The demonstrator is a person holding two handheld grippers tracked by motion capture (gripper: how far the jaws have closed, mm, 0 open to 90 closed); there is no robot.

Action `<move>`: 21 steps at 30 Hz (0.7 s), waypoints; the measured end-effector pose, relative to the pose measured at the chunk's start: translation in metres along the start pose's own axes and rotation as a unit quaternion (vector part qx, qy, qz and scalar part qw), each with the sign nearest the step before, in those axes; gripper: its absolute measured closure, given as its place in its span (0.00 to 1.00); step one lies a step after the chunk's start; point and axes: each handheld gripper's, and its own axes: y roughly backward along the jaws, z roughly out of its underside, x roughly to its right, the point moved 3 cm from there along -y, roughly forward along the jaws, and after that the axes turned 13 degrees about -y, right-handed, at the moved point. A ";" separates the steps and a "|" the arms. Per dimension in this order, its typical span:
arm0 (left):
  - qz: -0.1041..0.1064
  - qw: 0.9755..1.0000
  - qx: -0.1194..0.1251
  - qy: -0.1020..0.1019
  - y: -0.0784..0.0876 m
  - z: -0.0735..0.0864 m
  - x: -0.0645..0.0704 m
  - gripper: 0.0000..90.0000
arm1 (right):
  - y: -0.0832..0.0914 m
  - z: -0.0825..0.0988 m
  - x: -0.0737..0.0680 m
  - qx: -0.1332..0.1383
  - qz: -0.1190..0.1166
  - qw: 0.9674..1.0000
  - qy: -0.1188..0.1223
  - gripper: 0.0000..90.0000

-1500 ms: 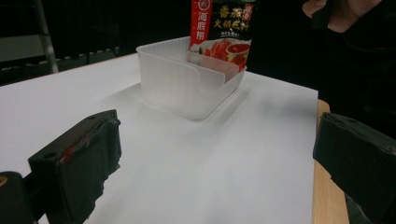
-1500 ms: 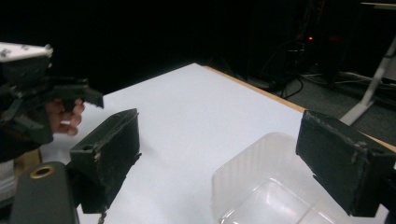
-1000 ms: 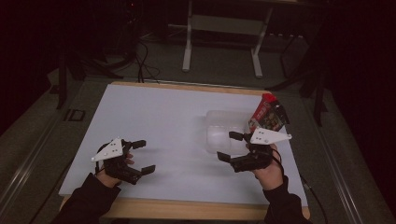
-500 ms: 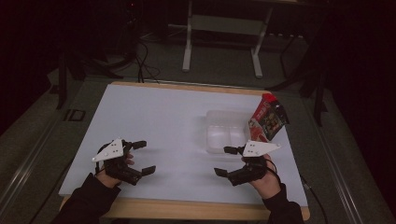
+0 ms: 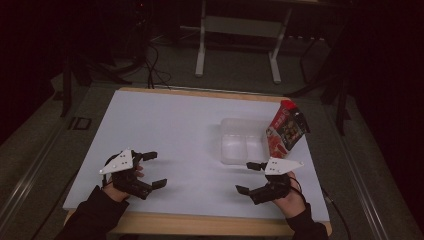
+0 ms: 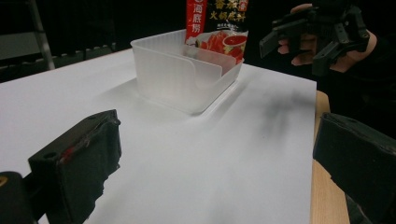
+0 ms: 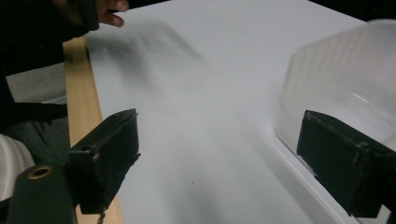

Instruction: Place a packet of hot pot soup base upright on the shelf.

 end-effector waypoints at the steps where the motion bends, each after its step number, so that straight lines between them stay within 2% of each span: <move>1: 0.000 1.000 0.000 0.000 0.000 0.000 0.000 0.02 | 0.001 0.001 0.001 0.001 0.002 1.000 -0.001 0.14; 11: 0.000 1.000 -0.001 -0.001 0.000 0.001 0.000 0.02 | 0.020 0.015 0.010 0.024 0.032 0.999 -0.004 0.15; 12: 0.000 1.000 -0.001 -0.001 0.000 0.001 0.000 0.02 | 0.027 0.017 0.013 0.035 0.044 0.998 -0.012 0.15; 15: 0.001 1.000 -0.001 -0.001 0.000 0.002 0.000 0.02 | 0.036 0.020 0.017 0.051 0.051 0.997 -0.023 0.15; 21: 0.002 1.000 -0.002 -0.002 0.000 0.002 0.000 0.02 | 0.042 0.026 0.018 0.055 0.070 0.996 -0.011 0.15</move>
